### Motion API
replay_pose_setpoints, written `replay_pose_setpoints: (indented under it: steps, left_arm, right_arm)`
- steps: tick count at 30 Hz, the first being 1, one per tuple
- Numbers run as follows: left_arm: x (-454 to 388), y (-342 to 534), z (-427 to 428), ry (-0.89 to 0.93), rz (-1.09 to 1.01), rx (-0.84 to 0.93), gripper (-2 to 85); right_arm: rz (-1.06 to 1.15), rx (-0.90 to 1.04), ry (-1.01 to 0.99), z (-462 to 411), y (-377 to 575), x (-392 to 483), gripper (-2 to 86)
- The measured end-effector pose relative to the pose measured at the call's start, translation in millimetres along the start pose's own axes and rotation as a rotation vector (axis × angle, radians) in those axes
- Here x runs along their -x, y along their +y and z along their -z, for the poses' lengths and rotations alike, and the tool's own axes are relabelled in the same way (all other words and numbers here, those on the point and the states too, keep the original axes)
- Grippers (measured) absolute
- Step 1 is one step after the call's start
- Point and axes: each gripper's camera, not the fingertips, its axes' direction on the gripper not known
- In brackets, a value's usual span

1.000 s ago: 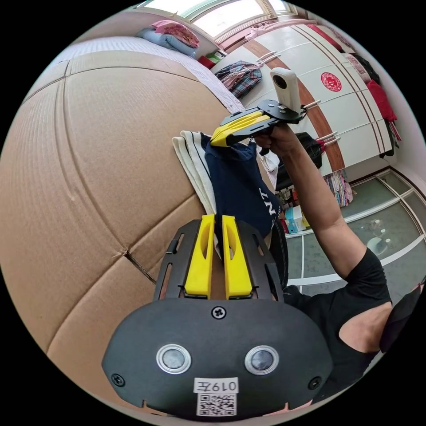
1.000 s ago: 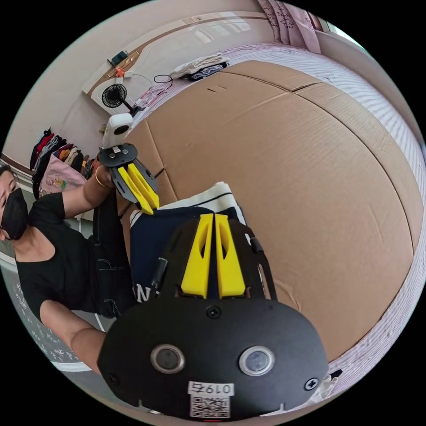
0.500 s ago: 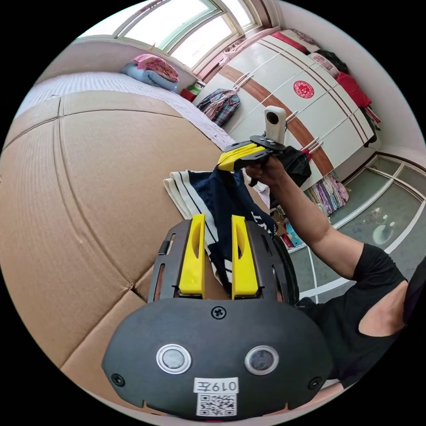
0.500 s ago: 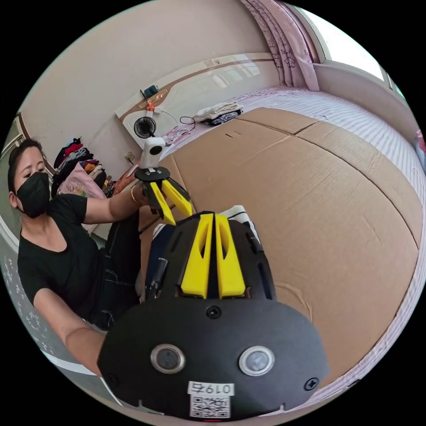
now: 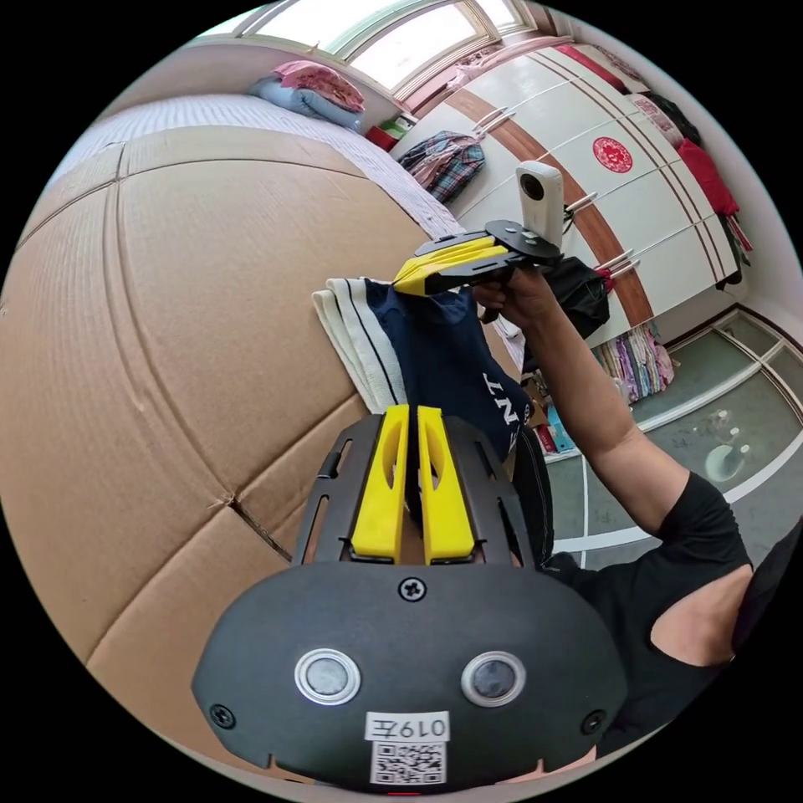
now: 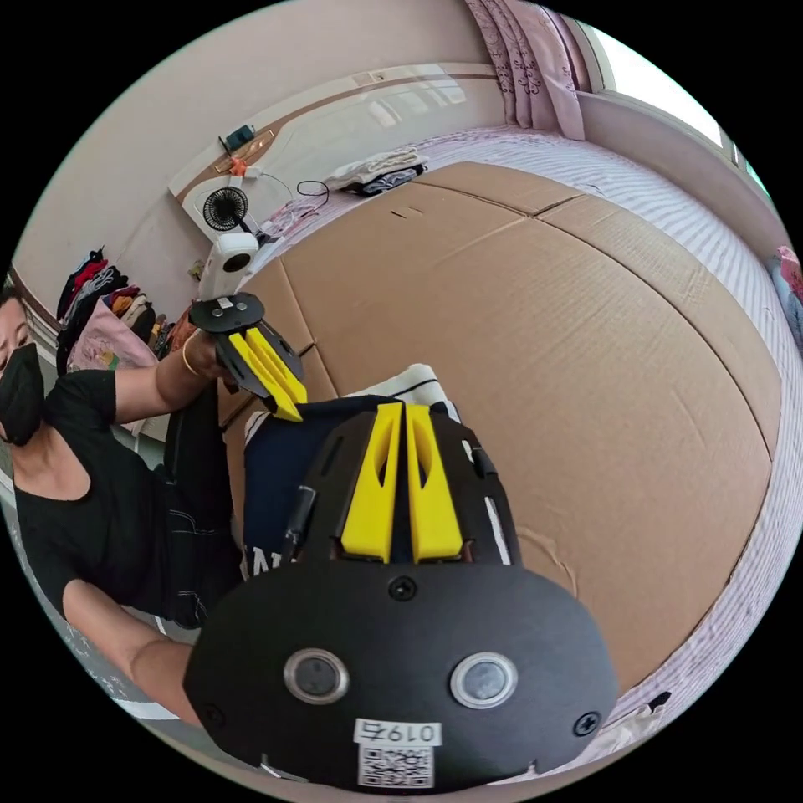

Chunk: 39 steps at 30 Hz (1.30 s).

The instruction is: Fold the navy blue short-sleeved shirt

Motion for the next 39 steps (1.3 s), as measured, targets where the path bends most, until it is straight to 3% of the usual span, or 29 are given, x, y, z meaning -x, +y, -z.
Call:
replay_pose_setpoints:
  steps: [6, 12, 17, 21, 26, 33, 39]
  left_arm:
    - [21, -4, -8, 0.048, 0.083, -0.003, 2.3]
    - [24, -13, -1, 0.079, 0.064, 0.001, 4.9]
    - [38, -16, 43, 0.022, 0.102, -0.160, 5.6]
    - [37, -53, 64, -0.006, 0.012, -0.244, 6.0]
    - [41, -118, 36, 0.013, -0.098, -0.121, 8.3]
    - [74, -155, -6, 0.019, -0.005, 0.012, 7.7]
    - [68, -163, -15, 0.001, -0.023, -0.004, 2.8]
  right_arm:
    - [-0.072, 0.013, 0.030, 5, -7, 13, -0.1]
    - [-0.109, -0.048, 0.050, 55, -6, 46, 7.2]
    - [-0.110, -0.218, 0.096, 149, 16, 106, 5.6]
    - [-0.113, -0.171, 0.158, 173, 12, 143, 4.9]
    - [-0.156, -0.209, 0.197, 232, 19, 174, 5.3]
    - [-0.393, -0.347, 0.243, 309, 79, 157, 6.5]
    - [-0.498, -0.368, 0.180, 384, 102, 152, 3.9]
